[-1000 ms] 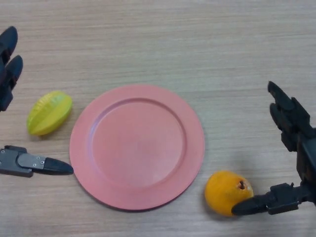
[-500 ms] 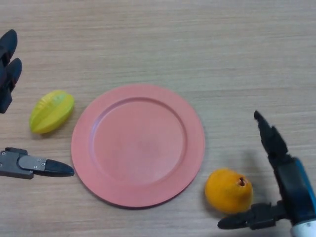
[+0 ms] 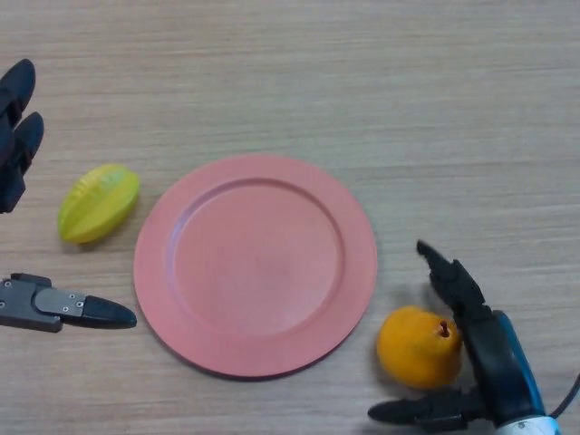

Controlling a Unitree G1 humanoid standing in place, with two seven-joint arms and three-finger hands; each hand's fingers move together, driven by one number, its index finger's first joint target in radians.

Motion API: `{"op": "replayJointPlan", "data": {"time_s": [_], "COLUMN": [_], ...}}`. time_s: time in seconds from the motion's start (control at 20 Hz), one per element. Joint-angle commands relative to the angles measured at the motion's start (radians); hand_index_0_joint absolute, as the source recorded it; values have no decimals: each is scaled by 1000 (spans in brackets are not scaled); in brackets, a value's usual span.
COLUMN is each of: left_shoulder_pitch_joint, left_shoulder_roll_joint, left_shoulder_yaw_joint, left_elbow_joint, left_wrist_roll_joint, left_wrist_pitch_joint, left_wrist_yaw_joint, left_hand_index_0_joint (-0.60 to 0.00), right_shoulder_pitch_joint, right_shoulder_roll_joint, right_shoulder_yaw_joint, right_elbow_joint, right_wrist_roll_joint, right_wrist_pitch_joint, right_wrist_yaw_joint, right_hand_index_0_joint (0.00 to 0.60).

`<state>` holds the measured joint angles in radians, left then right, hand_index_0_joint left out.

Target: Pick up the yellow pear and place it on the plate

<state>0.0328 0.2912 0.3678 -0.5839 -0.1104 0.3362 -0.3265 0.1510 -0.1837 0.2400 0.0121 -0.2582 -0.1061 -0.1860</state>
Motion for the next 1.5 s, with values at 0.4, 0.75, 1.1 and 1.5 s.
{"op": "replayJointPlan", "data": {"time_s": [0.4,0.75,1.1,1.5], "left_shoulder_pitch_joint": [-46,-40,-47,-36], "left_shoulder_roll_joint": [64,64,40,35], "left_shoulder_yaw_joint": [78,77,62,58], "left_elbow_joint": [-12,-46,-92,-122], "left_wrist_roll_joint": [-56,-52,-135,-186], "left_wrist_pitch_joint": [-89,-102,-74,-39], "left_wrist_yaw_joint": [31,22,77,136], "left_hand_index_0_joint": [0,0,0,0], "right_shoulder_pitch_joint": [-42,-256,-473,-582], "right_shoulder_roll_joint": [-6,-6,-6,-6], "right_shoulder_yaw_joint": [-75,-11,172,378], "right_elbow_joint": [-201,-393,-81,218], "right_wrist_roll_joint": [95,96,161,146], "right_wrist_pitch_joint": [99,396,205,77], "right_wrist_yaw_joint": [-37,31,-31,-133], "right_hand_index_0_joint": [600,600,600,600]}}
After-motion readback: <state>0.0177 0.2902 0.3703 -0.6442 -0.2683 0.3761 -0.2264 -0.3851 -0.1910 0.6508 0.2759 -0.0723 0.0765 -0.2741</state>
